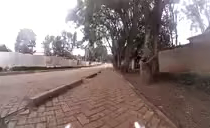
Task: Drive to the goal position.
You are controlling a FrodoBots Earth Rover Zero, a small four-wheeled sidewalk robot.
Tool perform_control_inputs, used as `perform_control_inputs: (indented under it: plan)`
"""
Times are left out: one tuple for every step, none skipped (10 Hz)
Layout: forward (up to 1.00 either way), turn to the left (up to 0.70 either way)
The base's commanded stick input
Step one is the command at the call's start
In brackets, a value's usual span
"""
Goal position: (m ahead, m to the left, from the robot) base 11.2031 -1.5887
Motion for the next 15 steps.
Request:
perform_control_inputs:
  plan:
    - [0.5,0.05]
    - [0.5,0.01]
    - [0.5,0.02]
    - [0.5,0.01]
    - [0.5,0.09]
    - [0.5,-0.03]
    - [0.5,-0.15]
    - [0.5,-0.5]
    - [0.5,-0.5]
    - [0.5,0.0]
    - [0.5,0.0]
    - [0.5,0.0]
    - [0.5,0.0]
    - [0.5,0.0]
    - [0.5,0.0]
